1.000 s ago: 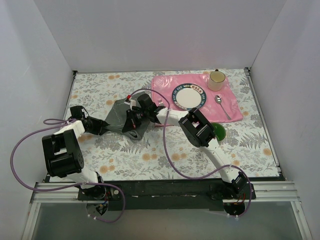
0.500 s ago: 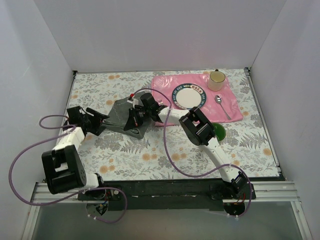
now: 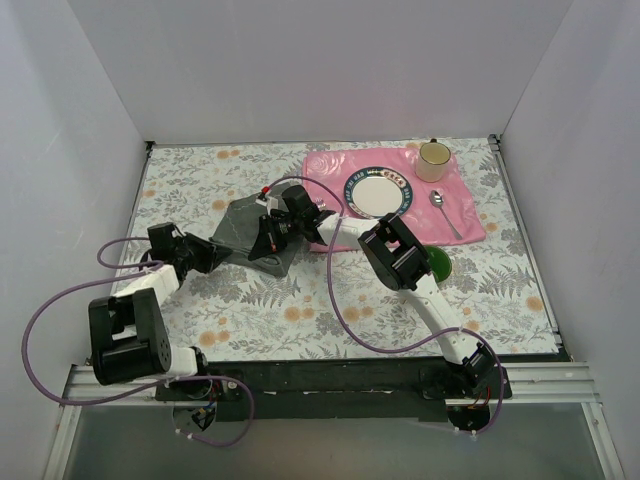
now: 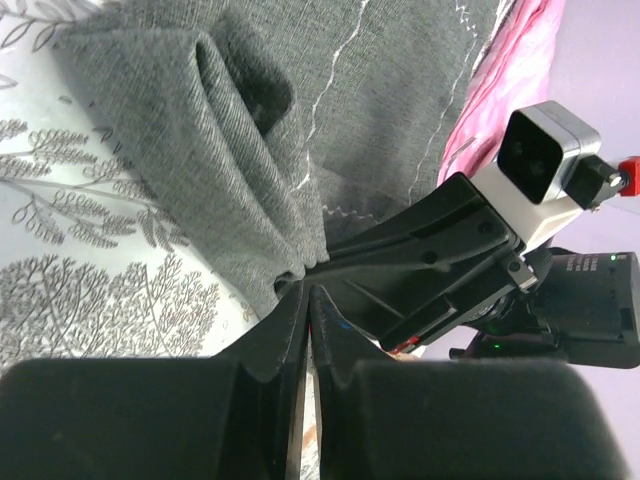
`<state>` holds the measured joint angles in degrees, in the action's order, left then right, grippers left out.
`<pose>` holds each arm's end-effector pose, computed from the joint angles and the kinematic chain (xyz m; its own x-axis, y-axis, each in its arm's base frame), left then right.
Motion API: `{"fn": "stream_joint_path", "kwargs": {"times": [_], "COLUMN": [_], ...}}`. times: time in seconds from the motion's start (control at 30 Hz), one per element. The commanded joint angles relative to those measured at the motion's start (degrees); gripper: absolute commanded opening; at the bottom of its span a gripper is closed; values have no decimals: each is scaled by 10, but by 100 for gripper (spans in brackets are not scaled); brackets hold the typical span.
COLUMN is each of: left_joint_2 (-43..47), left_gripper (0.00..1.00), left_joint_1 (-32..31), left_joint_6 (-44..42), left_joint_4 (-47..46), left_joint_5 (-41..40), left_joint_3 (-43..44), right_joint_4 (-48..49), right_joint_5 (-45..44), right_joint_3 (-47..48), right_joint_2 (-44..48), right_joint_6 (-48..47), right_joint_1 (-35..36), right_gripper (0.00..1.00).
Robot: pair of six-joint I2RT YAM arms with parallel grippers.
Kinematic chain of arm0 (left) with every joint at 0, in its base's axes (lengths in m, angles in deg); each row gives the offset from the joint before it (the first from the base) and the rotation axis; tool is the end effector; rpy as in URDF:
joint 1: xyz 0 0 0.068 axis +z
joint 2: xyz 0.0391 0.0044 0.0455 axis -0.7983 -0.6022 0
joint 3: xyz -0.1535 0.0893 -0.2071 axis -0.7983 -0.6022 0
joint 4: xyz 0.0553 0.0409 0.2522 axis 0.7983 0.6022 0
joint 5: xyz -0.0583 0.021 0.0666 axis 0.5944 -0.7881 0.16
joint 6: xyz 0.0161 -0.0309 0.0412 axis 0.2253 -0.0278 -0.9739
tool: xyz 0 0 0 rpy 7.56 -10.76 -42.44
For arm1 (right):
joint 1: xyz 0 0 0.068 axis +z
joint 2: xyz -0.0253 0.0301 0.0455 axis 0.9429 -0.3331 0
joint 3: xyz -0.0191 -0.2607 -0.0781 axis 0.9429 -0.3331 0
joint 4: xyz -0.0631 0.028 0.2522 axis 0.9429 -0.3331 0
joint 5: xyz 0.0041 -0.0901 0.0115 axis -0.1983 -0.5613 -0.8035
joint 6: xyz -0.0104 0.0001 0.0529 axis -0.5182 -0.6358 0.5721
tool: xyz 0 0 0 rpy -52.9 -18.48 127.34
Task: Fold the napkin, place the utensils inside, and roll it up
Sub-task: Roll the napkin with the utensil
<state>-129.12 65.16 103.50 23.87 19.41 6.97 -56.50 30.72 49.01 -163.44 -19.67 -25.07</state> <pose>0.2460 0.0356 0.1597 -0.0995 -0.9168 0.3867 -0.7189 -0.2025 -0.6650 0.3701 0.4132 0.1057 -0.8152 -0.2548 -0.5202 -0.5716 0.2088 0.7935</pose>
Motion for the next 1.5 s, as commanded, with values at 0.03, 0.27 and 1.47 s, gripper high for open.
{"fn": "stream_joint_path", "kwargs": {"times": [0.03,0.27,1.47], "left_joint_2": [-26,-53,-68], "left_gripper": [0,0,0], "left_joint_1": [-8,-20,-50], "left_joint_6": [21,33,28], "left_joint_4": [-73,-88,-40], "left_joint_5": [21,21,-30], "left_joint_3": [-2,2,16], "right_joint_4": [-50,-61,-92], "right_joint_5": [-32,-34,-49], "right_joint_3": [7,18,29], "right_joint_2": [-30,-34,-31], "right_joint_6": [-30,-35,-59], "right_joint_1": [-10,-10,-9], "right_gripper": [1,1,1]}}
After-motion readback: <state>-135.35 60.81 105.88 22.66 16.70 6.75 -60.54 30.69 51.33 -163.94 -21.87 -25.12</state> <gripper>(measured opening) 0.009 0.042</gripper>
